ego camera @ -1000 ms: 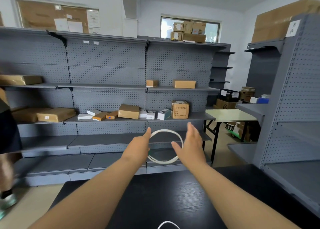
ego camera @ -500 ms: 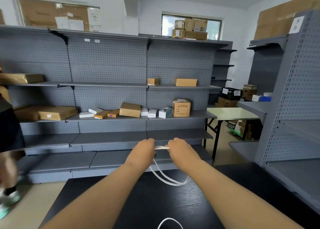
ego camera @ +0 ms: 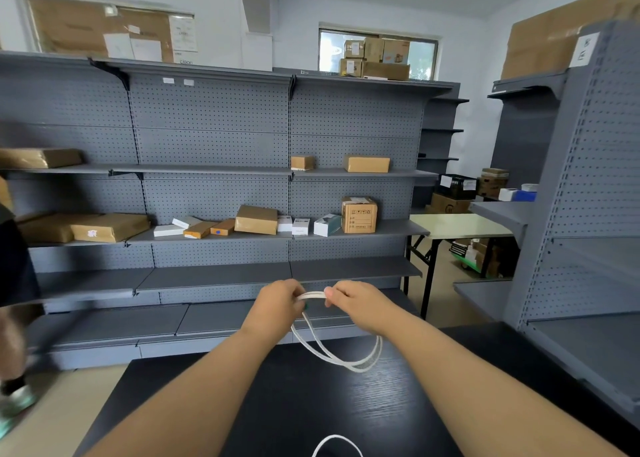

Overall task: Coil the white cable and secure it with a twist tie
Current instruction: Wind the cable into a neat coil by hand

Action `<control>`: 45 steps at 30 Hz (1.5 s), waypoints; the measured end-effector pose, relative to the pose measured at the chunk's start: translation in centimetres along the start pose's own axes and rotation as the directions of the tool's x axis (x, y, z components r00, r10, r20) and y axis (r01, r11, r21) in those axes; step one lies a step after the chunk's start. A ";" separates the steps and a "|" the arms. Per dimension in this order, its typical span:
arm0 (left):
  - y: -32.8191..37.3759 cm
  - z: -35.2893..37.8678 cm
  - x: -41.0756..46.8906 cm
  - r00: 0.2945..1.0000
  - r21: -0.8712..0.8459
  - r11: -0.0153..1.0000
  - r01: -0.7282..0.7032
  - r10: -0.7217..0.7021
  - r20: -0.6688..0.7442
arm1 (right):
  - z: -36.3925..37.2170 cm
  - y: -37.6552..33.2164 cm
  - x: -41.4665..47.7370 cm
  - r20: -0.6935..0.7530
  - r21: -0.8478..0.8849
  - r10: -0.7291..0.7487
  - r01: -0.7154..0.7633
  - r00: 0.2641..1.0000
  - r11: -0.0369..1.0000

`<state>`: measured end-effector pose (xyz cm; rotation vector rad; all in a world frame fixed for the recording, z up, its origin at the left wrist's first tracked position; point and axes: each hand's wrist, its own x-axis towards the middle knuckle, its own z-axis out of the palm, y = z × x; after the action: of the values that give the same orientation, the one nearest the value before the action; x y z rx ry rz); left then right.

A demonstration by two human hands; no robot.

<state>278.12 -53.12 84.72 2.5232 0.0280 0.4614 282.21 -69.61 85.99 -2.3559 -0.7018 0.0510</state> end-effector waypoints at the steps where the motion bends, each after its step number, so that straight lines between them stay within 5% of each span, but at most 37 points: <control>1: -0.1 -0.1 0.0 1.000 -0.049 0.999 0.002 -0.003 -0.012 | 0.0 0.1 0.0 -0.016 0.005 0.007 -0.007 1.000 1.000; 14: 0.2 0.1 -0.6 0.999 -0.401 0.915 0.050 -0.054 0.002 | 0.3 0.9 0.4 -0.155 -0.023 0.032 -0.036 0.987 0.999; 20: 0.3 -0.1 -0.7 0.988 -0.684 0.714 0.152 -0.121 0.093 | 0.3 1.9 0.4 -0.200 0.067 0.062 -0.050 0.978 0.997; 24: 0.6 -0.1 -0.6 0.980 -0.799 0.570 0.194 -0.151 0.130 | 0.5 1.9 0.1 -0.279 0.139 -0.042 0.083 0.959 0.987; 28: 0.7 -0.1 -0.3 0.977 -0.844 0.498 0.202 -0.169 0.134 | 0.3 1.3 -0.1 -0.327 0.154 -0.111 0.169 0.938 0.974; 45: 0.8 0.4 0.2 0.972 -0.883 0.415 0.219 -0.173 0.160 | 0.4 1.1 0.6 -0.236 0.300 -0.031 0.103 0.971 0.948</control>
<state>278.38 -53.93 84.92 1.4068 0.0467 0.2109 283.18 -69.76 85.14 -1.9952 -0.6111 -0.1300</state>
